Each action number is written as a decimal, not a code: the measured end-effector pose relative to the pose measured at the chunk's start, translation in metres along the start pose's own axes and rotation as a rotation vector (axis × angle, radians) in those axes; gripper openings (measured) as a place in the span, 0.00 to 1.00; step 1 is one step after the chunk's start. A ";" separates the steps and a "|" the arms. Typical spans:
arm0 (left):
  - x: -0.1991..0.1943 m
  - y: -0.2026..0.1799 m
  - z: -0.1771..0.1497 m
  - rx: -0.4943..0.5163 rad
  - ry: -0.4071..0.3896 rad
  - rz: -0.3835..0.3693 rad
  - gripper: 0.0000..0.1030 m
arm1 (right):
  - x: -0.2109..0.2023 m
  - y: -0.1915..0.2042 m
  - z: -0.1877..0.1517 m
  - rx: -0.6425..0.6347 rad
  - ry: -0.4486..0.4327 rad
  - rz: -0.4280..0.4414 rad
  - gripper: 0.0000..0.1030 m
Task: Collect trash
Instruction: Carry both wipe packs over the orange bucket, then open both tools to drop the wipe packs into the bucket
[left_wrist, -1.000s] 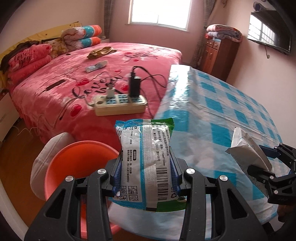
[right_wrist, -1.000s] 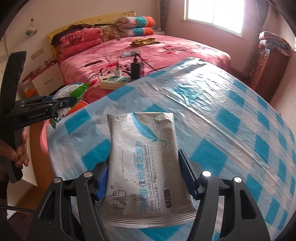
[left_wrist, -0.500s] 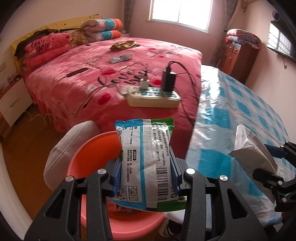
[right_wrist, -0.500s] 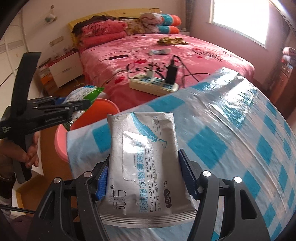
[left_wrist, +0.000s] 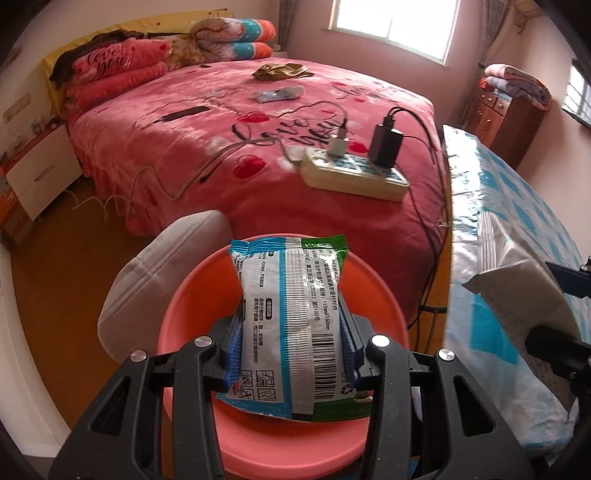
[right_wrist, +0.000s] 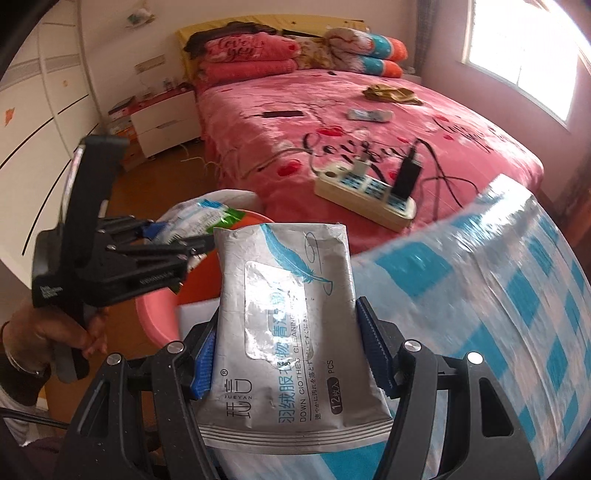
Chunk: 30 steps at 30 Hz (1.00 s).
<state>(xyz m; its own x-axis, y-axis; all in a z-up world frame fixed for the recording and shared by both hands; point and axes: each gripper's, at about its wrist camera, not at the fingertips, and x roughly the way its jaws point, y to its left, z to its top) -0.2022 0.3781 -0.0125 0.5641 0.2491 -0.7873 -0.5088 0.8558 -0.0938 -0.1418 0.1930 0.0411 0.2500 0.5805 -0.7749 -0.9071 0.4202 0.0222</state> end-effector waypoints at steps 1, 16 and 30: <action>0.002 0.003 -0.001 -0.006 0.004 0.004 0.43 | 0.003 0.004 0.003 -0.007 0.001 0.007 0.64; 0.021 0.036 -0.014 -0.064 0.056 0.038 0.43 | 0.043 0.035 0.025 -0.073 0.039 0.060 0.65; 0.032 0.048 -0.020 -0.103 0.079 0.033 0.43 | 0.061 0.048 0.029 -0.096 0.068 0.061 0.69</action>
<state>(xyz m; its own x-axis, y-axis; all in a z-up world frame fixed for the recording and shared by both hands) -0.2216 0.4181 -0.0551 0.4951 0.2361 -0.8362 -0.5923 0.7958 -0.1260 -0.1601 0.2684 0.0133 0.1726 0.5527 -0.8153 -0.9489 0.3152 0.0128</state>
